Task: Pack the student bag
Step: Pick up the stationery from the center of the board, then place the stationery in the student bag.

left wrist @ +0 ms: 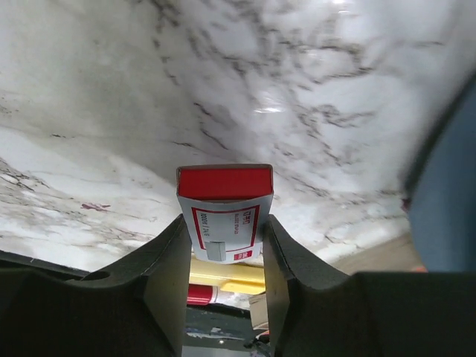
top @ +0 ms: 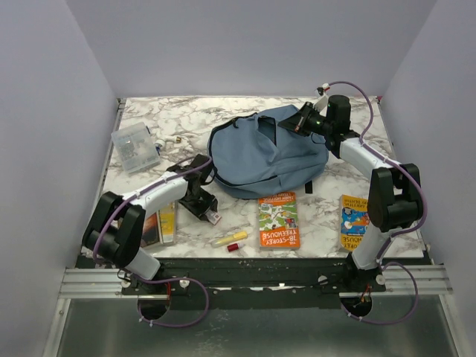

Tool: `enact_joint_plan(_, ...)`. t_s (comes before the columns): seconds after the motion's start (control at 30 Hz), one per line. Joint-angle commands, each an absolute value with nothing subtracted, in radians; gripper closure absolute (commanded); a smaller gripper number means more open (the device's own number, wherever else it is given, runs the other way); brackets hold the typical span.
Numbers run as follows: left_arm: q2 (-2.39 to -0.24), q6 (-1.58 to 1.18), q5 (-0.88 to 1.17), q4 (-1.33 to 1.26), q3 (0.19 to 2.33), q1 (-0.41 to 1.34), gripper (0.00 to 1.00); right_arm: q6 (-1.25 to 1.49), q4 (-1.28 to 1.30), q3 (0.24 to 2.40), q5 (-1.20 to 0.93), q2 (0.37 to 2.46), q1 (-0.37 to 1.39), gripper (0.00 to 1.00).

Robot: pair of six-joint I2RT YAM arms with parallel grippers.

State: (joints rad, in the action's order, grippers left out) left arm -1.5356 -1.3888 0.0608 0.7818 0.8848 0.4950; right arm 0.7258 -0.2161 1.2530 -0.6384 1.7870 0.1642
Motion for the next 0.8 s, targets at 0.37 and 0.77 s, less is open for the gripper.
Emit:
enact_joint_plan(0.37, -1.263, -1.058, -0.048, 0.573, 1.116, 0.523, 0.64, 0.743, -0.271, 1.260, -0.671, 1.772, 0.163, 0.99)
enact_joint_plan(0.77, -1.679, -0.957, 0.276, 0.351, 1.609, 0.539, 0.63, 0.727, -0.253, 1.264, -0.678, 1.749, 0.162, 0.99)
